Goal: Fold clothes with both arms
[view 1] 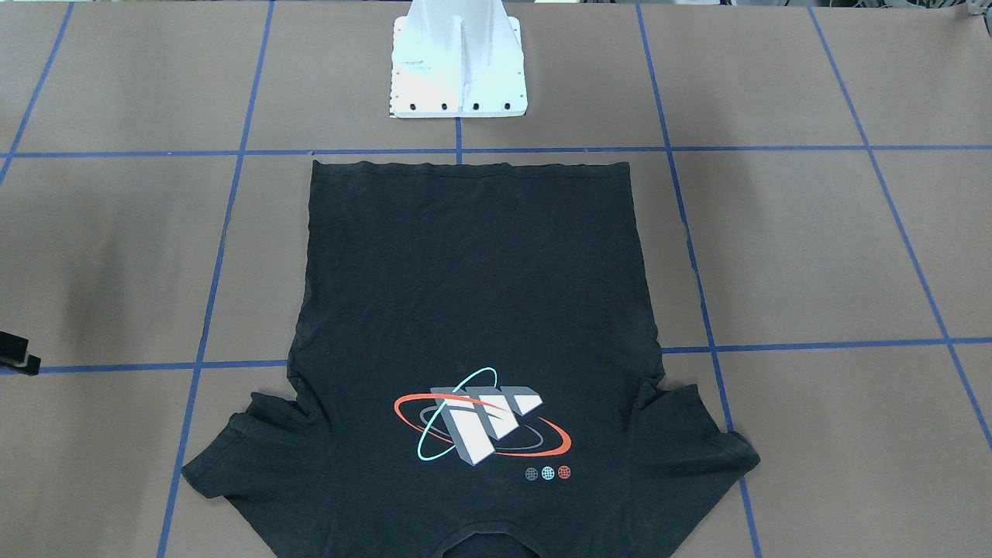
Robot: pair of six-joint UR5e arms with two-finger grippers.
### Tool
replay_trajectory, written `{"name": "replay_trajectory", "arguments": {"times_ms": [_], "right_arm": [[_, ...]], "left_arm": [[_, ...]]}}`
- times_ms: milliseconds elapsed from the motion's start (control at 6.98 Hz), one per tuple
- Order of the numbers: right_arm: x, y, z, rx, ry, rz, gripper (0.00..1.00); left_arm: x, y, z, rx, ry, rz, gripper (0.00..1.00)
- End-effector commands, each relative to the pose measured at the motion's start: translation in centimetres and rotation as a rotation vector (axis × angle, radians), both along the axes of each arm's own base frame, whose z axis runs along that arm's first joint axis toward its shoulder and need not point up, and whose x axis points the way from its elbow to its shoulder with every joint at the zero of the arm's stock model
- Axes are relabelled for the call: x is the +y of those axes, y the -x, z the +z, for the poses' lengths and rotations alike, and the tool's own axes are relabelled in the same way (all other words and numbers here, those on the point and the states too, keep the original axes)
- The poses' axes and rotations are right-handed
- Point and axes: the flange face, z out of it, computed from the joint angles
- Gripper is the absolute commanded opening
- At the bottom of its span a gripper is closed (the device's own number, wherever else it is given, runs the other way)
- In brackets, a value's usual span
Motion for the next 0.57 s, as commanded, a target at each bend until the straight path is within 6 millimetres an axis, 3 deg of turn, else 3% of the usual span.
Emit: {"name": "replay_trajectory", "arguments": {"times_ms": [0,286,430], "right_arm": [[-1.9,5.7,-1.4,0.0,-0.113,0.034,0.93],[-2.0,8.5,-2.4,0.044,-0.177,0.045,0.92],[-2.3,11.3,-2.7,0.042,-0.195,0.022,0.92]], "left_arm": [[-0.1,-0.8,-0.1,-0.001,-0.001,0.014,1.0],[-0.1,-0.8,-0.1,-0.001,-0.001,0.014,1.0],[-0.1,-0.8,0.0,0.0,0.0,0.015,1.0]]}}
